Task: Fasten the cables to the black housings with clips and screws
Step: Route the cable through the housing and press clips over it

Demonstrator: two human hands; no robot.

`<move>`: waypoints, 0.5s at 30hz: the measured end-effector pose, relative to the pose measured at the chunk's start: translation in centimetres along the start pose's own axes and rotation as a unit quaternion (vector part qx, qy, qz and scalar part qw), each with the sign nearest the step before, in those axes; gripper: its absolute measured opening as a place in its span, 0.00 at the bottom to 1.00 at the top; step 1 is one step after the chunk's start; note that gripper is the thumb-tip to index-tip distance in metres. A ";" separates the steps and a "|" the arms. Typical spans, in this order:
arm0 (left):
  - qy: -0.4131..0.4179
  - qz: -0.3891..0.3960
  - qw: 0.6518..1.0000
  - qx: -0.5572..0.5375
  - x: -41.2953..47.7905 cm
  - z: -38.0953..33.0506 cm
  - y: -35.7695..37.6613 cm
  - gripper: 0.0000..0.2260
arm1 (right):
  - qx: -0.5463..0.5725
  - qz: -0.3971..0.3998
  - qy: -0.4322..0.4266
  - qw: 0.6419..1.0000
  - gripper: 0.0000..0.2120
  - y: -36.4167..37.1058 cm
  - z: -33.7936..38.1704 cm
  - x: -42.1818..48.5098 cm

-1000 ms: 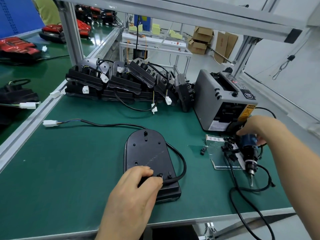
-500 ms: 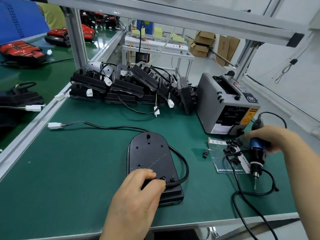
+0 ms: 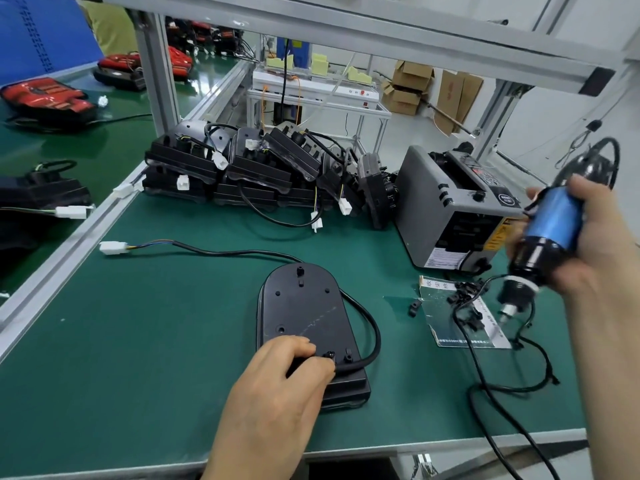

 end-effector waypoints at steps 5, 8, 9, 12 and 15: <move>-0.003 0.001 1.000 -0.006 0.0 0.0 0.0 0.11 | -0.001 0.061 -0.005 0.998 0.18 6.6 -1.5 -2.1; -0.004 0.000 1.000 -0.007 -0.1 0.0 0.1 0.11 | 0.010 0.108 -0.025 0.994 0.19 10.0 -2.6 -3.6; -0.004 0.002 1.000 -0.008 -0.1 0.0 0.1 0.11 | 0.019 0.123 -0.035 0.992 0.16 10.9 -3.0 -4.1; -0.004 0.000 1.000 -0.004 -0.1 0.1 0.1 0.11 | 0.025 0.162 -0.064 0.984 0.13 13.1 -3.7 -5.2; -0.002 -0.008 1.000 -0.002 -0.1 0.0 0.0 0.05 | 0.020 0.188 -0.085 0.978 0.17 14.2 -4.1 -6.0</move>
Point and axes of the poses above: each hand's wrist, its own x-axis towards the middle knuckle, its own y-axis out of the palm, z = x × y, the point moved 3 cm from there along x, towards the middle knuckle, and after that the axes turned 13 degrees about -x, right-handed, at the moved point
